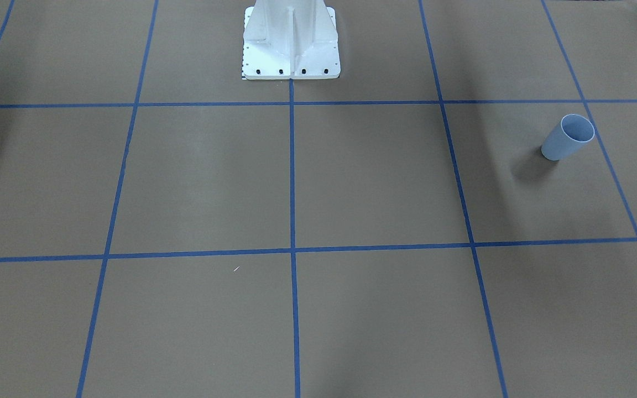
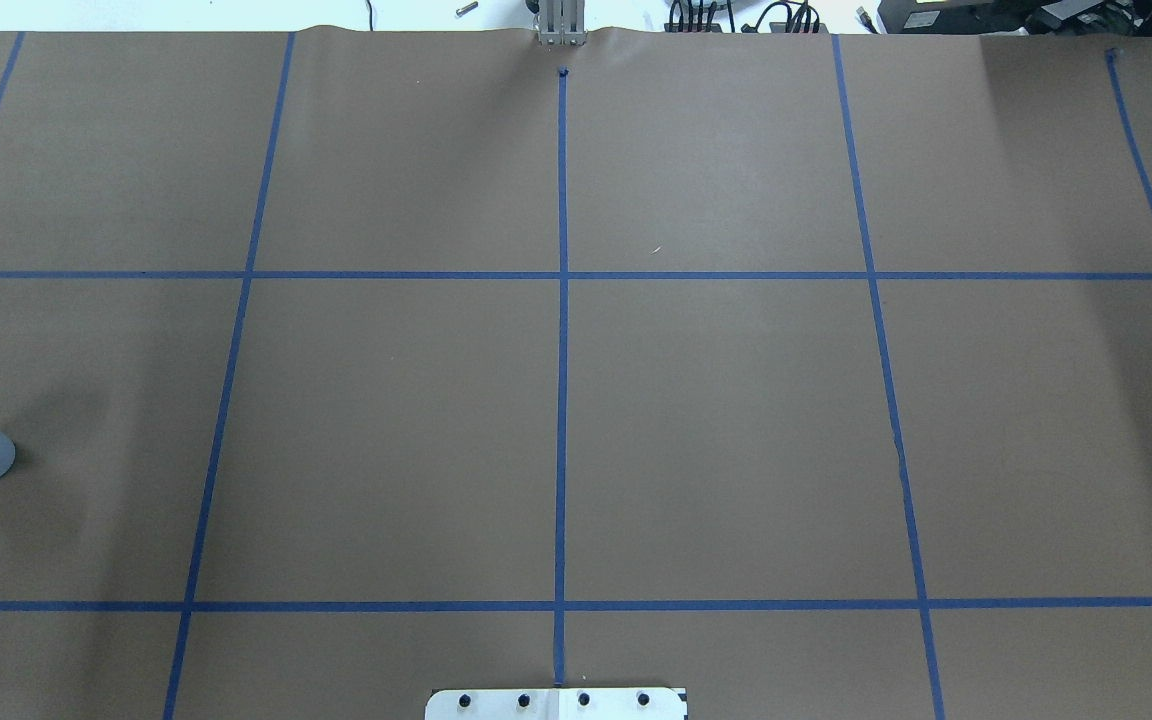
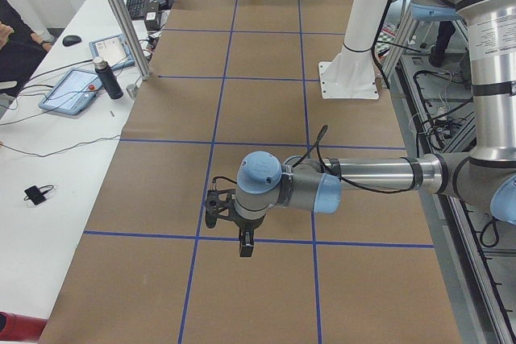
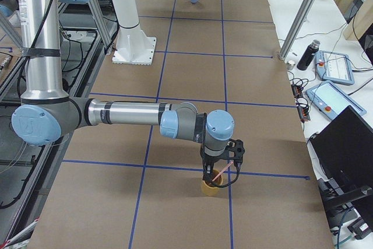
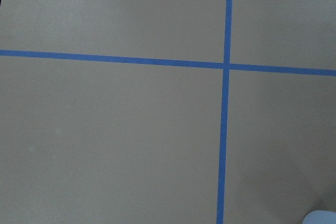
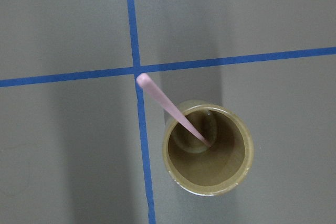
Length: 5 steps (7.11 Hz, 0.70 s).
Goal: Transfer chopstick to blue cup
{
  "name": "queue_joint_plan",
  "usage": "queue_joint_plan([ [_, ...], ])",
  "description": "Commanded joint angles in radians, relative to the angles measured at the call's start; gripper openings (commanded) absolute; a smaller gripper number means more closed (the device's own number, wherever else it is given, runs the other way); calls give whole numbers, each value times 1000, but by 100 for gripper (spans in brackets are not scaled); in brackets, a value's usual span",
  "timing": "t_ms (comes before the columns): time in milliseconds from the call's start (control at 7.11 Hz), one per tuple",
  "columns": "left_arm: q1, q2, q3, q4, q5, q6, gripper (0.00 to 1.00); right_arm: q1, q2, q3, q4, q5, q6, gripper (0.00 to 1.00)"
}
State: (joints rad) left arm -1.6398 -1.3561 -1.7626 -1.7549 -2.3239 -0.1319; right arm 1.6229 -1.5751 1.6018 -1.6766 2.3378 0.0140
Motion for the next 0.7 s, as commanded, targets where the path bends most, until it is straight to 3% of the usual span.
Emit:
queue_joint_plan([
  [0,0,3,0,2,0,0,98,0,0,3,0,0,-2,100],
  [562,2,-8,-15,-43,0,-3,98,0,-6,10,2,-6,4,100],
])
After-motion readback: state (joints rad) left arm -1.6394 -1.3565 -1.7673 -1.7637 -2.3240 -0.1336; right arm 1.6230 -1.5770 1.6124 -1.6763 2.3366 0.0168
